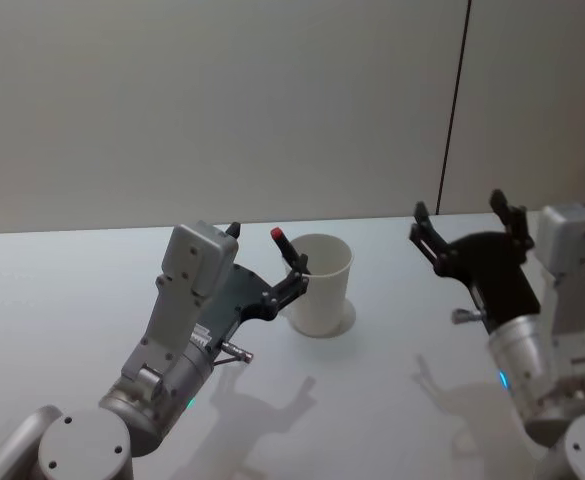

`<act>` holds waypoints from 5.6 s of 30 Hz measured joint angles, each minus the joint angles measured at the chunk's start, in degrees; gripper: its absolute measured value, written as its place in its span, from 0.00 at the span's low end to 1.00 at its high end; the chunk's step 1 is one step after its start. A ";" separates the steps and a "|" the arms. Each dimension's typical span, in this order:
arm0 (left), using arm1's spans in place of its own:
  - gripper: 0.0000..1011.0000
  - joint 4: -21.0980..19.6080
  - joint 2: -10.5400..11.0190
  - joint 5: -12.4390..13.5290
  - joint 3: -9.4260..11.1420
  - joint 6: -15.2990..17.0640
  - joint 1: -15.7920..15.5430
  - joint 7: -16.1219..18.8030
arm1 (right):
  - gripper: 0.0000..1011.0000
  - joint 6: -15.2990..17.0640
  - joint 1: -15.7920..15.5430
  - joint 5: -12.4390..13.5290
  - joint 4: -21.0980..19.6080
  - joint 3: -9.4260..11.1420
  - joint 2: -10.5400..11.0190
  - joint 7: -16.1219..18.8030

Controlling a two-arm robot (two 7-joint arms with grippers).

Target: Place the pen into the pen holder.

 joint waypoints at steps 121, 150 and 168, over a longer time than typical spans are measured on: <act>0.99 13.21 -3.09 -9.10 -8.60 35.14 -8.82 2.00 | 0.99 4.56 -8.92 3.27 -10.17 0.39 2.92 -8.48; 0.99 19.72 -4.14 -10.75 -10.20 35.13 -10.76 2.32 | 0.99 4.56 -8.92 3.27 -10.17 0.39 2.92 -8.48; 0.66 22.26 -4.71 -11.78 -11.00 35.05 -11.65 2.81 | 0.99 4.56 -8.92 3.27 -10.17 0.39 2.92 -8.48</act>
